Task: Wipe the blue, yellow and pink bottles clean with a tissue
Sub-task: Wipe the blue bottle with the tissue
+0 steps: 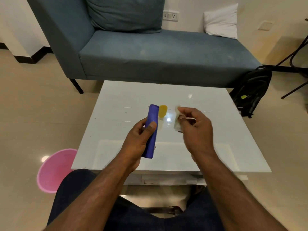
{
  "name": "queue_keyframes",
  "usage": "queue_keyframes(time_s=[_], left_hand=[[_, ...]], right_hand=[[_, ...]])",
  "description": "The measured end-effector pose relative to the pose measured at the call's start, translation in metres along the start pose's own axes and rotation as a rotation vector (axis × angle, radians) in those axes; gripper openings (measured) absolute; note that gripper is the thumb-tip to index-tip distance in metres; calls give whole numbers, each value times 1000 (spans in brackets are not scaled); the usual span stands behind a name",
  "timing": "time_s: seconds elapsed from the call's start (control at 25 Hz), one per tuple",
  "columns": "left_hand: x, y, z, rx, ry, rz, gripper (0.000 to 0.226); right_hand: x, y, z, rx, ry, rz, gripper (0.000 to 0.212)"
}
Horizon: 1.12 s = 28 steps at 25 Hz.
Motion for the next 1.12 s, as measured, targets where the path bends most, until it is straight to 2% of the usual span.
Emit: queue_keyframes(time_s=[0.08, 0.36, 0.44, 0.56, 0.64, 0.84, 1.04, 1.12], left_hand=[[-2, 8, -2, 44, -25, -62, 39], [10, 30, 7, 233, -128, -342, 57], [10, 33, 9, 282, -132, -344, 56], [10, 38, 12, 350, -135, -342, 55], [10, 40, 13, 382, -131, -335, 55], [14, 40, 11, 446, -142, -369, 57], [8, 33, 7, 427, -125, -413, 53], [11, 36, 9, 453, -121, -439, 57]], right_hand=[[-2, 11, -5, 95, -27, -77, 20], [7, -21, -4, 5, -114, -86, 18], [15, -23, -6, 64, -216, -98, 18], [27, -30, -2, 54, -380, 48, 12], [30, -31, 1, 74, -427, 27, 11], [26, -21, 0, 120, -371, 19, 7], [32, -23, 8, 123, -471, 21, 11], [33, -24, 7, 92, -464, 64, 7]])
Point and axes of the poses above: each hand's wrist, its own z-axis away from the middle knuckle, its own x-axis out of the palm, y = z × x, the point moved 10 cm from there along -z, towards the middle knuckle, and after that the axes turned 2 degrees about x, right-handed, at the moved point
